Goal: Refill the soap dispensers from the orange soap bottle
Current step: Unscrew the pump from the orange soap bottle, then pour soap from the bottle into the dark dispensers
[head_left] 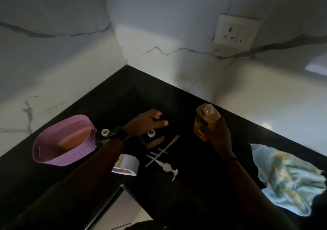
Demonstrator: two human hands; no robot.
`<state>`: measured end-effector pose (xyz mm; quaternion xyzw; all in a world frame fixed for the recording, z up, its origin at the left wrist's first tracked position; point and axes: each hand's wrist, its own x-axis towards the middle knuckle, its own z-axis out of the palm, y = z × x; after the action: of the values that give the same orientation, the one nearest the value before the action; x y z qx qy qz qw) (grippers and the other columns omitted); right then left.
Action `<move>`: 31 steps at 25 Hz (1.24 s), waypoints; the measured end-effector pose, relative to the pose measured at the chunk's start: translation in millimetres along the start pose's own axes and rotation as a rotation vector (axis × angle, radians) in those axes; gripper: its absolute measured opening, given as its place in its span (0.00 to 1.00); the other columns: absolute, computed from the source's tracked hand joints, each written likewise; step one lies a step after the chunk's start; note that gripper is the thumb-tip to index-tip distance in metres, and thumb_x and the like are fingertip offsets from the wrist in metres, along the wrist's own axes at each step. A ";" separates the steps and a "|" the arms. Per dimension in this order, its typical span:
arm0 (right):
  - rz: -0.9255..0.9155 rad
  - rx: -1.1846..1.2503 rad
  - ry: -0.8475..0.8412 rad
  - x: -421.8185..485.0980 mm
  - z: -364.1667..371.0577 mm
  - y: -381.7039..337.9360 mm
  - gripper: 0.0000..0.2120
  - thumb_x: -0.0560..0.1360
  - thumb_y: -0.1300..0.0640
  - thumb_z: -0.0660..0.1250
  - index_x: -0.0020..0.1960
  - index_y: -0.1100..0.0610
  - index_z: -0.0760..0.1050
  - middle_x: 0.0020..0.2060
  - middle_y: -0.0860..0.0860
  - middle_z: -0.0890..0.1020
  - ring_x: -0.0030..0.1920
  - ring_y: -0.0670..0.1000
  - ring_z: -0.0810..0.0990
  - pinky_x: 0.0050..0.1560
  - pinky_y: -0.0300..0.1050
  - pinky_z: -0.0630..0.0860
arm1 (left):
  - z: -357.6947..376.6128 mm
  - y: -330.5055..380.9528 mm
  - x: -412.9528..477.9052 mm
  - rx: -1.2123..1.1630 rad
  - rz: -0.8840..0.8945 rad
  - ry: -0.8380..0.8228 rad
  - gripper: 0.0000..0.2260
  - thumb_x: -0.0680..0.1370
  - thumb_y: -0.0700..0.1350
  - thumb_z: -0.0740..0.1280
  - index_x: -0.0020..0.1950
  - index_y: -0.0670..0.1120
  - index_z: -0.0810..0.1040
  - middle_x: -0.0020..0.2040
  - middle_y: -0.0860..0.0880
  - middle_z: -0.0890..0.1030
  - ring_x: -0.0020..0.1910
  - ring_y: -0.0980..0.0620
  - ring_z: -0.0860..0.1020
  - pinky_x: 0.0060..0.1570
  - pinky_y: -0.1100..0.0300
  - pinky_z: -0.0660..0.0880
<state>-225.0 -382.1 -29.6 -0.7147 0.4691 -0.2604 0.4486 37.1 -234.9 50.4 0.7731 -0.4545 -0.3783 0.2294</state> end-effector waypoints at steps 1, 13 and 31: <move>-0.030 -0.018 0.002 -3.8 1.2 -4.5 0.29 0.72 0.53 0.74 0.69 0.52 0.65 0.63 0.54 0.76 0.61 0.54 0.78 0.61 0.60 0.76 | 0.5 -8.8 -15.4 -0.016 -0.050 -0.028 0.31 0.74 0.59 0.73 0.73 0.52 0.68 0.64 0.56 0.73 0.60 0.55 0.74 0.51 0.62 0.72; -0.641 -0.332 -0.026 -14.4 34.1 -100.1 0.29 0.71 0.43 0.71 0.71 0.45 0.69 0.64 0.41 0.76 0.66 0.42 0.73 0.65 0.51 0.73 | -9.6 -7.0 -108.2 -0.194 0.023 0.336 0.07 0.74 0.49 0.74 0.46 0.55 0.76 0.45 0.53 0.81 0.40 0.63 0.81 0.42 0.70 0.76; -1.591 -0.753 0.165 -68.6 152.1 -409.3 0.29 0.69 0.47 0.70 0.70 0.44 0.70 0.61 0.51 0.78 0.61 0.56 0.74 0.57 0.58 0.66 | -159.6 -78.9 -281.6 -0.272 0.158 0.920 0.22 0.65 0.59 0.75 0.57 0.58 0.77 0.51 0.60 0.81 0.49 0.64 0.79 0.50 0.58 0.80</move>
<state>45.4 -195.2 266.0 -0.9086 -0.0820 -0.3743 -0.1660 120.9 51.5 198.5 0.7863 -0.3096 -0.0344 0.5335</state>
